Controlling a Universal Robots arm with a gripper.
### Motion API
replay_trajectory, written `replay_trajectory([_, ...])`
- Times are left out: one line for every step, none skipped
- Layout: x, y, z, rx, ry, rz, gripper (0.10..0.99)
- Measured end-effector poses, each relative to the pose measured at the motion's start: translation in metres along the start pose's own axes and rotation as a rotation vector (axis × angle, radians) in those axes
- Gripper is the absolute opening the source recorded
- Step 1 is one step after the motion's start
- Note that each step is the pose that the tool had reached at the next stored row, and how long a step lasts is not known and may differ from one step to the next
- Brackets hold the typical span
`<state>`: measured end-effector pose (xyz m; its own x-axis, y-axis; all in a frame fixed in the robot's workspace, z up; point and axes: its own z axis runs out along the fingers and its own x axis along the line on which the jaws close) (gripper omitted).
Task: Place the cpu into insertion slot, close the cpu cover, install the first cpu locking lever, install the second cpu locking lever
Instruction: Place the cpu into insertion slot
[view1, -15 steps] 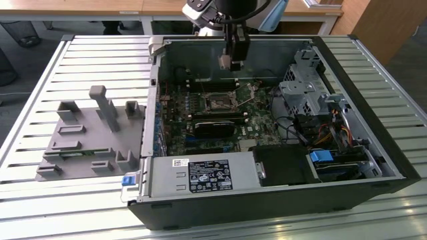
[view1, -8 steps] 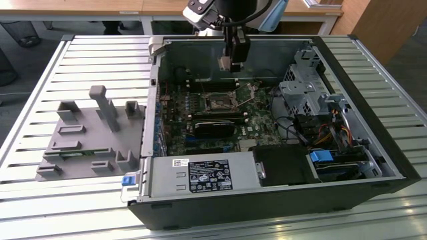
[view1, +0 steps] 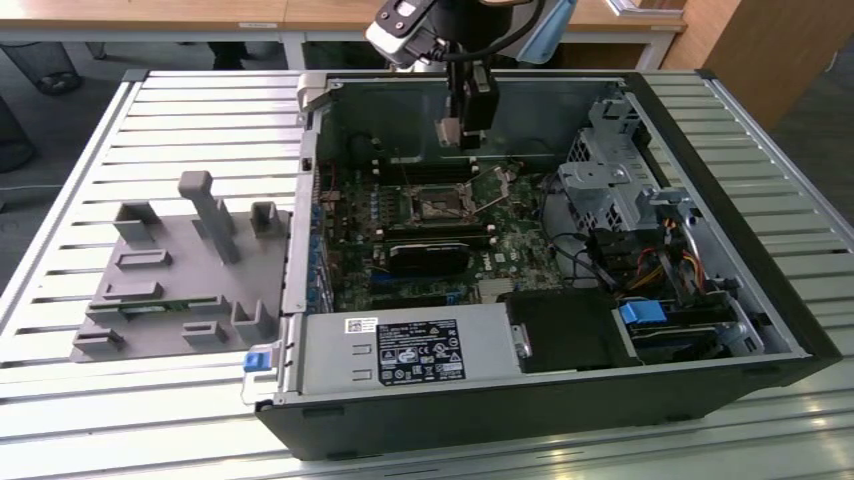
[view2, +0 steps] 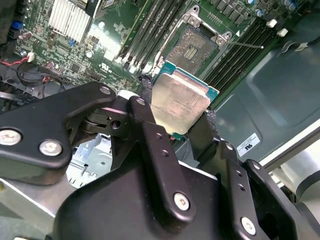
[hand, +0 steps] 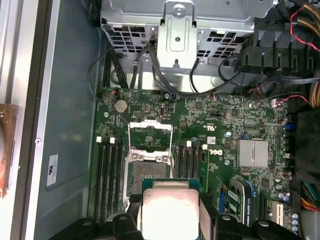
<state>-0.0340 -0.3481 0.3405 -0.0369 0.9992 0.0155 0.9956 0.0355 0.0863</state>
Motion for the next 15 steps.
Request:
replay_trajectory([0.0, -0.0001, 0.0013, 0.0, 0.0, 0.0, 0.541])
replay_trajectory([0.0, -0.0002, 0.0028, 0.0, 0.0001, -0.001, 0.541])
replay_trajectory([0.0, -0.0004, 0.0042, 0.0, 0.0, -0.001, 0.541])
replay_trajectory([0.0001, -0.0005, 0.0057, 0.0, 0.0001, -0.002, 0.541])
replay_trajectory([0.0, -0.0006, 0.007, 0.0, -0.0001, -0.003, 0.541])
replay_trajectory([0.0, -0.0007, 0.0083, 0.0, -0.0003, -0.006, 0.541])
replay_trajectory([0.0, -0.0008, 0.0096, 0.0, -0.0001, -0.01, 0.541])
replay_trajectory([0.0, -0.001, 0.011, 0.0, 0.0006, -0.02, 0.541])
replay_trajectory([0.0, -0.0011, 0.0122, 0.001, 0.002, -0.037, 0.541])
replay_trajectory([0.0, -0.0012, 0.013, 0.001, 0.0033, -0.052, 0.541])
replay_trajectory([0.0, -0.0012, 0.0137, 0.001, 0.0037, -0.057, 0.541])
replay_trajectory([0.0, -0.0013, 0.0145, 0.001, 0.0039, -0.059, 0.541])
replay_trajectory([0.0, -0.0013, 0.0149, 0.001, 0.004, -0.061, 0.541])
replay_trajectory([0.0, -0.0013, 0.0153, 0.001, 0.0041, -0.063, 0.541])
replay_trajectory([-0.0001, -0.0014, 0.0158, 0.001, 0.0043, -0.064, 0.541])
